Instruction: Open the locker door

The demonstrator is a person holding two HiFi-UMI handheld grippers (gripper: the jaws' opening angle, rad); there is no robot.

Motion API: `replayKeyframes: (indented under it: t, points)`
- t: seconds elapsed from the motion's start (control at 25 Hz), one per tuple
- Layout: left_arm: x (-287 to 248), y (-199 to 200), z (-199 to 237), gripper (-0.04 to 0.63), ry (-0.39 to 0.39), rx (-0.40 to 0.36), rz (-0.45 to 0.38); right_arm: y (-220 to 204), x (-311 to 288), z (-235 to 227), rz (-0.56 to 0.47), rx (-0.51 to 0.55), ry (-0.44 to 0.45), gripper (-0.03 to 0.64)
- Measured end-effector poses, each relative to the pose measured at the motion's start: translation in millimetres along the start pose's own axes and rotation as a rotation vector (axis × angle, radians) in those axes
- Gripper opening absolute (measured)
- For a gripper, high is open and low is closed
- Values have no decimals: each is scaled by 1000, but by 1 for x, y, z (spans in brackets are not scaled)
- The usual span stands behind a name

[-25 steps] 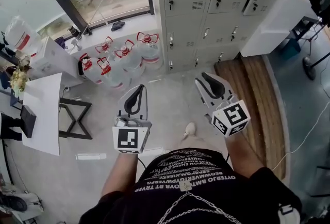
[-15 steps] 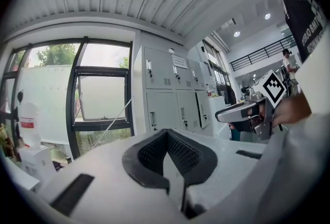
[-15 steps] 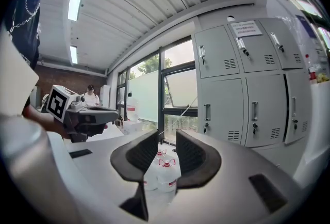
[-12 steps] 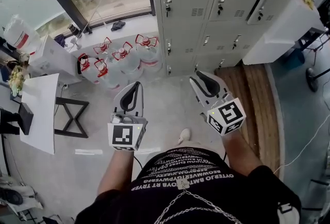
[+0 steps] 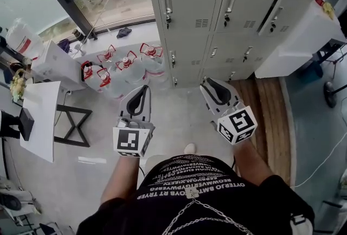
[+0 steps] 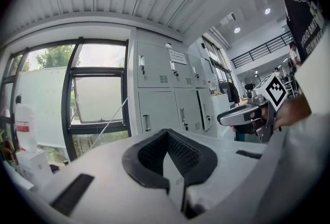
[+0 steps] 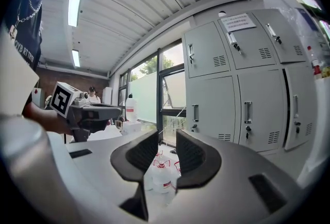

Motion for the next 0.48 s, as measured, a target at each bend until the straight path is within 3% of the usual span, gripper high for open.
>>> replayKeyframes:
  t: [0.48]
  points:
    - [-11,-5,-1,-3,55,11,27,-9,-12,-22,-1,-32,39,86]
Point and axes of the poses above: the fingertips, and each gripper's own axes: x backward along the fingers, z to its left, y out of its top, the point moved 4 cm from there along x, backward along the fingers, and after that the axes turned 2 degrees about x, right-handed, at the moved point
